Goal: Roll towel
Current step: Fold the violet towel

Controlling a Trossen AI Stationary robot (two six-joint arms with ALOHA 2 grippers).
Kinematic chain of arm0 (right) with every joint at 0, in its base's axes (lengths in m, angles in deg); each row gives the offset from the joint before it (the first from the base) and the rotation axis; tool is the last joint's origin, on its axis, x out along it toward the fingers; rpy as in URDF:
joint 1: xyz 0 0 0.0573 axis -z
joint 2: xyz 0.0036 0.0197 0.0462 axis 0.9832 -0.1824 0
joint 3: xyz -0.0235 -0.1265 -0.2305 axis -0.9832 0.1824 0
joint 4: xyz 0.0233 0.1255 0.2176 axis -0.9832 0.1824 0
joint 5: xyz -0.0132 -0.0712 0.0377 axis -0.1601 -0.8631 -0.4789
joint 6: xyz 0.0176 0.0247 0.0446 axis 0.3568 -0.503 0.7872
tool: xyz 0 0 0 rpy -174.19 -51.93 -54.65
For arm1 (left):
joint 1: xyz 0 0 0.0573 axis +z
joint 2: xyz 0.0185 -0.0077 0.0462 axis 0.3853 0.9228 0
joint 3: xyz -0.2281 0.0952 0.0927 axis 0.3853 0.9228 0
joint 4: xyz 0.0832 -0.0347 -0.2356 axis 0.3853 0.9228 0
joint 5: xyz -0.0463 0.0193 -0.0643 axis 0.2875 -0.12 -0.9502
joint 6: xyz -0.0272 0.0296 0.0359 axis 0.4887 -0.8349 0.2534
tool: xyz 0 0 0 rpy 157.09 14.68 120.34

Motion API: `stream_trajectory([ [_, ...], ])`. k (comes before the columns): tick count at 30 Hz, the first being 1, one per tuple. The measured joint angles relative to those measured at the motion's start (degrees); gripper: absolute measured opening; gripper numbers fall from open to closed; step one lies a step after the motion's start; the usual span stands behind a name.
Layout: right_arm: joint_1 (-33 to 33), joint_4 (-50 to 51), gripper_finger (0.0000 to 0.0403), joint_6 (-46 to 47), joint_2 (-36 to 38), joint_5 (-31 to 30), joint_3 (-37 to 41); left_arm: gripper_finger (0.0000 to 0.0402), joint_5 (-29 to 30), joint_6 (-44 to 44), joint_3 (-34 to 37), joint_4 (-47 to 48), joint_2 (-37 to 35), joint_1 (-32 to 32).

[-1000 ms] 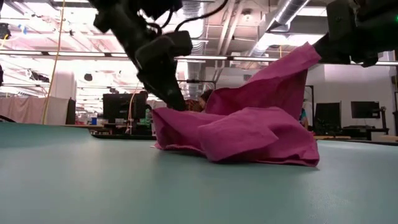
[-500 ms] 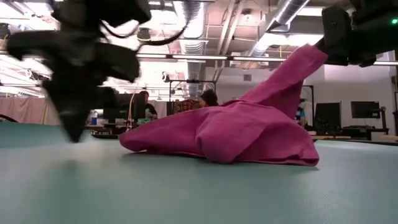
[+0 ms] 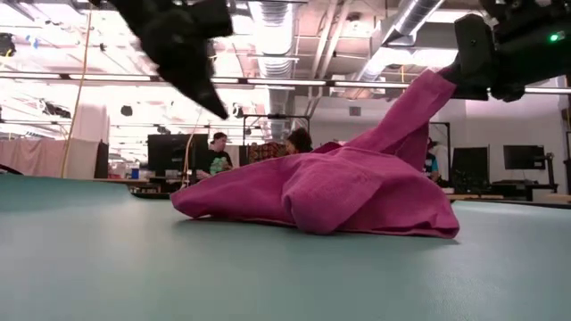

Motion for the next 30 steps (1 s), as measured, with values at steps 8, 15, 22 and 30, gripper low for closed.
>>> stream_trajectory([
  [8,1.1,0.3,0.0011,0.0,0.0,2.1,0.0,0.0158,-14.2,-15.5,0.0,-4.3,3.5,17.7],
  [15,1.5,0.6,0.0011,0.2,0.0,3.6,0.0,0.0235,-27.2,-22.2,-0.2,-7.6,11.3,26.8],
  [22,1.5,0.6,0.0011,0.2,0.0,4.1,0.0,0.0238,-31.4,-27.2,-5.3,-5.2,19.0,30.6],
  [30,1.5,0.6,0.0011,0.2,0.0,5.2,0.0,0.0238,-35.3,-31.6,-12.5,5.1,27.4,30.9],
])
